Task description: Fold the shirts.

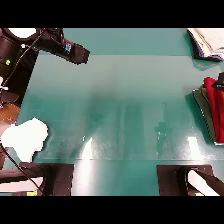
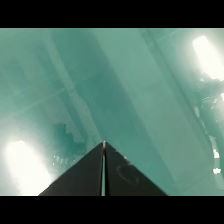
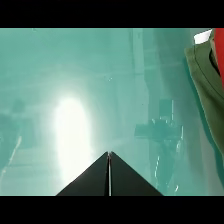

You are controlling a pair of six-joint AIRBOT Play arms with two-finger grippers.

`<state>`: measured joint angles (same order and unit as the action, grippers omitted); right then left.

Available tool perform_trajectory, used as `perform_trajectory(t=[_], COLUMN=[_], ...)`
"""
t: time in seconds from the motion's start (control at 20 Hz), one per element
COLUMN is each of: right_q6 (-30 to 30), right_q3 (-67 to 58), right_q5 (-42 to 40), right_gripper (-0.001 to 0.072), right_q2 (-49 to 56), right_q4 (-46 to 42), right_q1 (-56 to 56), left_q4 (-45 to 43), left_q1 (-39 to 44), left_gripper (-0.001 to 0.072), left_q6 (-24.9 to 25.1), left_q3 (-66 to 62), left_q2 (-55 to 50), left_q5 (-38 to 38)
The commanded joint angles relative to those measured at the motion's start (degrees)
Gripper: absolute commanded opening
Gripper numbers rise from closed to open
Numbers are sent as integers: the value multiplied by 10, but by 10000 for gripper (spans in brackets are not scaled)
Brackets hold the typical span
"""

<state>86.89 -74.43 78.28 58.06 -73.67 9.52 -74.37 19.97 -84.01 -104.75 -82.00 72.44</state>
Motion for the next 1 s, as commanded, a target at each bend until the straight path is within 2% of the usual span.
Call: perform_trajectory(t=[0.0,0.6,0.7,0.8,0.95], right_q6=[0,0,0,0,0], right_q3=[0,0,0,0,0], right_q5=[-3,16,17,16,16], right_gripper=[16,16,16,16,16], right_q2=[0,-1,-1,0,-1], right_q4=[2,2,2,1,0], right_q1=[-1,-1,-1,-1,-1], left_q4=[0,8,5,-28,-178], left_q1=[0,0,-2,-13,-34], left_gripper=[27,27,27,27,27], left_q6=[0,0,-1,-1,-4], left_q3=[0,0,-2,-18,-19], left_q2=[0,0,3,26,95], left_q5=[0,-2,-28,39,157])
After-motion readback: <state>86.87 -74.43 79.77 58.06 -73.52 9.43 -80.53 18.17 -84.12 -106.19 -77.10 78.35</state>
